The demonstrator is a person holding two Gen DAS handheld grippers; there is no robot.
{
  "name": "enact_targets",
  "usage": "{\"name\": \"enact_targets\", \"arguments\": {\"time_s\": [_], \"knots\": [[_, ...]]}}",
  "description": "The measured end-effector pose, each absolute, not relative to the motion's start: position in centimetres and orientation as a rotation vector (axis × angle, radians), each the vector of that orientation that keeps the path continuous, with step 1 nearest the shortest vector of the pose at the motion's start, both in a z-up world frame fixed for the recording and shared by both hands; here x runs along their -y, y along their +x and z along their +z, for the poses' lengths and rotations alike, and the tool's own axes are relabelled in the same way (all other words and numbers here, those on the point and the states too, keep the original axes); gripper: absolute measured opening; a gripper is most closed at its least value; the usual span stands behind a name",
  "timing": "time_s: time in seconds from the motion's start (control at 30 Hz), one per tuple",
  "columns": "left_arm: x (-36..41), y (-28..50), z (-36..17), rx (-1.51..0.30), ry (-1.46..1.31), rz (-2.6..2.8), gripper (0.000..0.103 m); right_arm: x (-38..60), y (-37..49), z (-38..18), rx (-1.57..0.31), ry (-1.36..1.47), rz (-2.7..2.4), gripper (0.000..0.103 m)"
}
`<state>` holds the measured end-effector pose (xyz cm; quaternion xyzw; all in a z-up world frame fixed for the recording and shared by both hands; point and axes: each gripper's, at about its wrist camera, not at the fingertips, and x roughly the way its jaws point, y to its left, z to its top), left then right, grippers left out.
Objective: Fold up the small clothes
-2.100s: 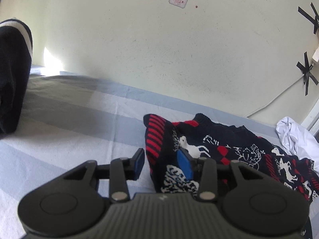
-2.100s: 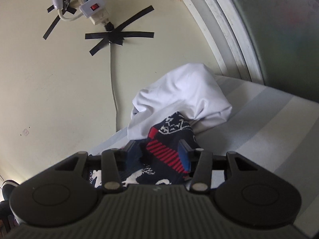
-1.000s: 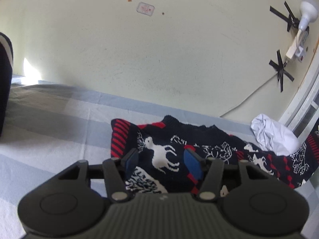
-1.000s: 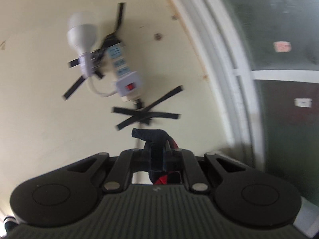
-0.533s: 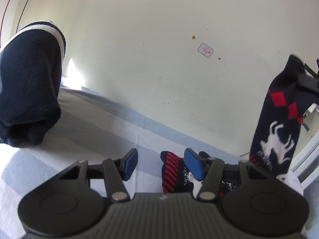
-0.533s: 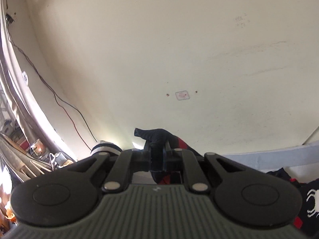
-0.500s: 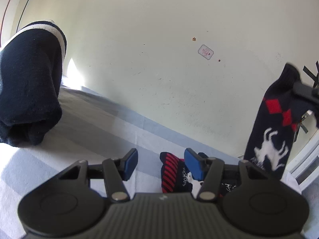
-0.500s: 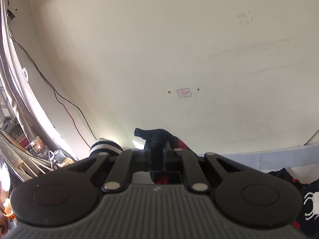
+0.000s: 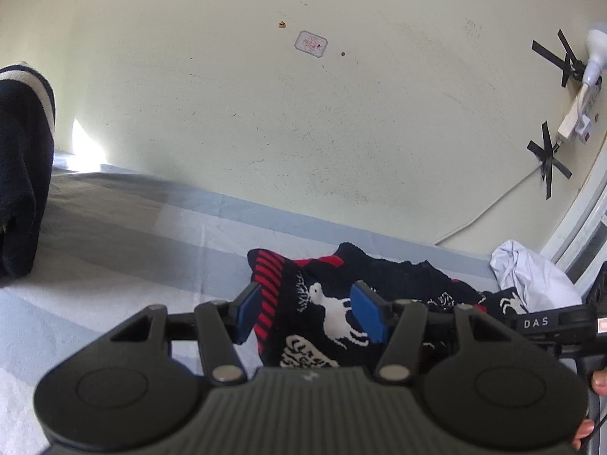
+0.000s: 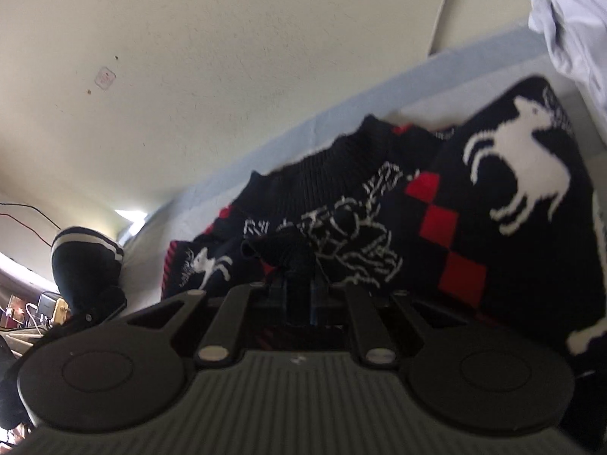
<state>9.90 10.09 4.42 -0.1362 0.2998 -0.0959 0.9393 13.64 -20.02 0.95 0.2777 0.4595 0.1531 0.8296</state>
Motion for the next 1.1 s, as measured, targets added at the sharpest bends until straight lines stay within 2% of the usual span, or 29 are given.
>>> {"name": "enact_targets", "arguments": {"time_s": [0.2,0.3,0.4,0.43,0.47,0.53,0.7,0.83,0.87,0.93,0.97,1.03,1.1], "knots": [[-11.0,10.3,4.0,-0.622,-0.297,-0.149,0.053,14.4,15.0,1.7,-0.947,0.572,0.481,0.014],[-11.9,10.3,4.1,-0.614,-0.324,-0.133,0.053,9.9,15.9,1.1,-0.98,0.442,0.5,0.019],[-11.9,10.4,4.0,-0.619,-0.327,-0.131,0.054,7.8,16.3,1.2,-0.937,0.304,0.502,0.021],[-11.7,10.5,3.9,-0.623,-0.319,-0.13,0.054,7.9,16.1,1.6,-0.937,0.297,0.51,0.034],[-11.4,10.5,3.8,-0.627,-0.308,-0.129,0.054,8.6,15.9,2.2,-0.925,0.317,0.515,0.057],[-10.8,10.6,3.6,-0.632,-0.276,-0.126,0.054,11.2,14.9,3.7,-0.848,0.386,0.504,0.071],[-9.1,10.6,3.0,-0.639,-0.187,-0.12,0.053,19.1,11.3,6.2,-0.714,0.356,0.358,0.07],[-7.9,11.3,1.7,-0.677,-0.11,-0.085,0.053,24.6,8.8,4.9,-0.734,0.367,0.245,0.068],[-7.6,11.6,1.2,-0.694,-0.08,-0.062,0.053,25.6,8.5,3.9,-0.738,0.35,0.2,0.055],[-7.2,12.0,-0.1,-0.698,-0.022,-0.032,0.059,27.7,8.8,1.3,-0.787,0.277,0.058,0.034],[-7.1,11.9,-0.1,-0.687,0.003,-0.022,0.064,28.7,8.6,0.7,-0.757,0.317,0.059,0.034],[-7.1,11.6,-0.1,-0.678,0.014,-0.021,0.064,29.4,8.5,1.0,-0.778,0.387,0.054,0.037],[-7.1,11.4,-0.1,-0.667,0.032,-0.023,0.065,28.4,7.7,2.1,-0.755,0.336,0.07,0.041]]}}
